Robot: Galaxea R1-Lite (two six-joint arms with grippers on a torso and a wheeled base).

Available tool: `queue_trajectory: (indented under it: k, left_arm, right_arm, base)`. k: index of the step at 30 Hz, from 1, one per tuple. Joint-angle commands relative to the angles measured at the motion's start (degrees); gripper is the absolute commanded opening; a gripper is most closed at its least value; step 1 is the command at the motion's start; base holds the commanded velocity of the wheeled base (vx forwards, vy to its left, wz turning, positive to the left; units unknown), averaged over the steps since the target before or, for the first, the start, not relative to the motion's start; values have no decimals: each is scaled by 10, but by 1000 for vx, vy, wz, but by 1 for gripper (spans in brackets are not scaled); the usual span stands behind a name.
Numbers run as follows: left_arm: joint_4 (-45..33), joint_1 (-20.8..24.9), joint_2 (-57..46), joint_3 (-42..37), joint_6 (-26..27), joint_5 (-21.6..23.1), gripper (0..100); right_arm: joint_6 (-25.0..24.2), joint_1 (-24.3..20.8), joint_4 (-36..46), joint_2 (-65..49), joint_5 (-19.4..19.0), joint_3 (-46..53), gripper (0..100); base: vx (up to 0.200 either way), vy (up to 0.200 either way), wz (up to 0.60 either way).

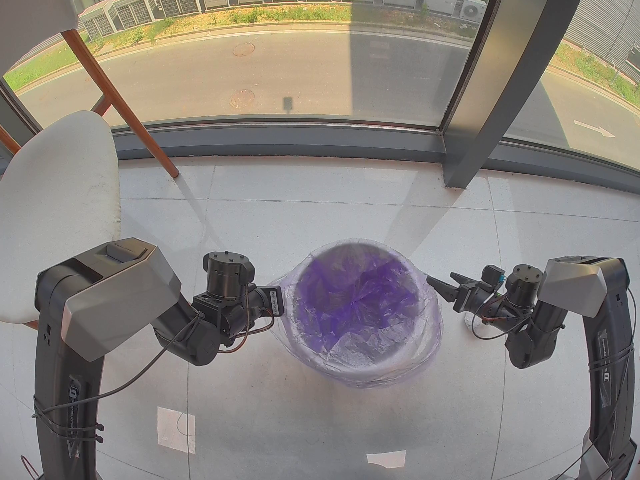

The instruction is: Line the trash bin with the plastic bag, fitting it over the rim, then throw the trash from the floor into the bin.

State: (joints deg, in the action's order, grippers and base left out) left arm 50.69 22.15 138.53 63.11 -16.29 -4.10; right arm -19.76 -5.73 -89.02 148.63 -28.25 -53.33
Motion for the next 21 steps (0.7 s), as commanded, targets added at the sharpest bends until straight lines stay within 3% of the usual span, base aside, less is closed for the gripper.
queue_trajectory:
  k: [1, 7, 12, 18, 19, 21]
  left_arm:
    - [3, 1, -5, -19, 0, -1, 100]
    - [68, 0, -9, -60, -4, 2, 100]
    - [76, -1, -58, -113, -5, 7, 100]
    - [75, -1, -107, -140, -5, 16, 100]
    - [72, -2, -127, -147, -5, 16, 100]
    - [72, -2, -129, -148, -5, 16, 100]
  right_arm:
    - [-43, 36, -3, -79, 16, 104, 100]
    - [-47, 53, -2, -155, 15, 241, 100]
    - [-34, 41, -2, -200, 14, 358, 100]
    - [-36, -20, -2, -248, 14, 445, 100]
    - [-38, -50, -1, -258, 14, 468, 100]
    - [-38, -54, -1, -258, 15, 470, 100]
  base:
    - [0, 0, 0]
    - [0, 0, 0]
    - [0, 0, 0]
    - [0, 0, 0]
    - [0, 0, 0]
    - [0, 0, 0]
